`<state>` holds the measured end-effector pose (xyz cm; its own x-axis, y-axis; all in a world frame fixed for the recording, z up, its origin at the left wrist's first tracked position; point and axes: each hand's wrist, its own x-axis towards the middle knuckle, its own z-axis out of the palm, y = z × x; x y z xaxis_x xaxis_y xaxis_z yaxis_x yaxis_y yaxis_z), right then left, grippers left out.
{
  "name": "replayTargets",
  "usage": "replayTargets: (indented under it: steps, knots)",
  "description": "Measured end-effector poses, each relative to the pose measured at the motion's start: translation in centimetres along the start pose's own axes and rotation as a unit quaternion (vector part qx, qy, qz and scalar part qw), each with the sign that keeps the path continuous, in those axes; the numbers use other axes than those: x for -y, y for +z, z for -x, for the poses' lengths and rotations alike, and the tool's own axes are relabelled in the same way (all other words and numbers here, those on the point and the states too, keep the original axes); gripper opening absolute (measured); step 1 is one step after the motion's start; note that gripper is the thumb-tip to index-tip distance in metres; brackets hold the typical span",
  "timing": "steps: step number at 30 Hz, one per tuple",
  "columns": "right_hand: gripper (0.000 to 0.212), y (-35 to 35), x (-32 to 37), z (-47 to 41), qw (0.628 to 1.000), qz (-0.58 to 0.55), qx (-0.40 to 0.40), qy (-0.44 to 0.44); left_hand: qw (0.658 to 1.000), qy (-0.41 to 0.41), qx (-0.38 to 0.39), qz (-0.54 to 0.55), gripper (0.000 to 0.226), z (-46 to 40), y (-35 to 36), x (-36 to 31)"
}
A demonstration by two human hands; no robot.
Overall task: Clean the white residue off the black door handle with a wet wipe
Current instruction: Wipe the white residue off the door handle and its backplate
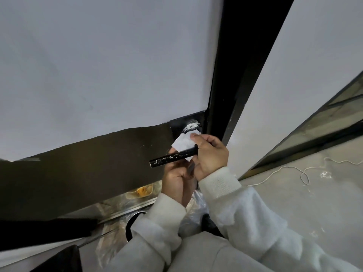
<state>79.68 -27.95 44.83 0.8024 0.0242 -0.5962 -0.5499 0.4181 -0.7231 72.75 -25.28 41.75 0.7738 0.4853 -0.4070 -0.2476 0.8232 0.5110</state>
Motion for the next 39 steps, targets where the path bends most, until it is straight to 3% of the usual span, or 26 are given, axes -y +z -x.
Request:
replayTargets:
  steps: [2,4,7,9,10,12,15,19,22,24,26,28,31,33,35,39]
  knots:
    - [0.019,0.2,-0.1,0.0,0.999,0.009,-0.015,-0.03,1.0,0.007,-0.012,0.006,0.08,0.2,-1.0,-0.8]
    - [0.02,0.1,-0.4,-0.2,0.989,0.093,-0.024,-0.112,0.999,-0.006,-0.046,-0.01,0.087,0.1,-2.3,-1.4]
    - [0.012,0.0,-1.1,-0.1,0.93,0.266,-0.039,-0.25,0.998,-0.011,-0.05,-0.027,0.085,0.3,-3.3,-2.2]
    - [0.008,-0.1,-1.4,-0.2,0.889,0.316,-0.048,-0.328,0.998,0.011,-0.048,-0.04,0.08,0.5,-3.5,-2.6]
    - [0.008,-0.1,-1.4,-0.1,0.885,0.319,-0.054,-0.335,0.997,0.027,-0.044,-0.051,0.075,0.6,-3.7,-2.8]
    - [0.009,0.0,-1.3,0.1,0.932,0.248,-0.058,-0.258,0.994,0.062,-0.027,-0.083,0.063,0.6,-3.9,-3.4]
    - [0.018,0.3,-0.8,0.8,0.996,0.013,-0.026,-0.088,0.986,0.092,-0.007,-0.136,0.046,0.4,-4.0,-4.3]
    - [0.028,0.6,-1.0,0.2,0.984,-0.16,0.005,0.083,0.981,0.094,0.0,-0.168,0.04,0.7,-3.8,-4.6]
    - [0.038,0.7,-1.0,-0.5,0.967,-0.215,0.047,0.128,0.98,0.094,0.002,-0.176,0.038,0.8,-3.8,-4.7]
    - [0.026,0.6,-0.7,-0.5,0.986,-0.145,0.022,0.075,0.979,0.1,0.004,-0.18,0.037,0.7,-3.8,-4.7]
    - [0.013,0.2,-0.4,-0.2,0.995,0.057,-0.036,-0.079,0.978,0.105,0.008,-0.178,0.036,0.6,-3.9,-4.7]
    - [0.008,0.1,-0.4,0.1,0.938,0.241,-0.045,-0.244,0.98,0.106,0.013,-0.167,0.035,0.6,-3.9,-4.5]
    - [0.002,-0.5,-0.9,-0.3,0.853,0.343,-0.016,-0.394,0.991,0.076,0.004,-0.114,0.035,0.7,-4.3,-4.2]
    - [0.003,-1.2,-0.7,-0.7,0.83,0.366,0.012,-0.422,0.997,0.043,-0.038,-0.06,0.044,0.5,-4.7,-3.8]
    - [0.007,-2.2,0.3,-1.0,0.837,0.383,0.039,-0.389,0.995,0.005,-0.099,0.001,0.051,0.0,-5.2,-3.2]
    - [0.008,-4.7,1.6,-0.9,0.926,0.298,0.086,-0.215,0.983,-0.038,-0.176,0.032,0.048,-1.3,-6.0,-1.5]
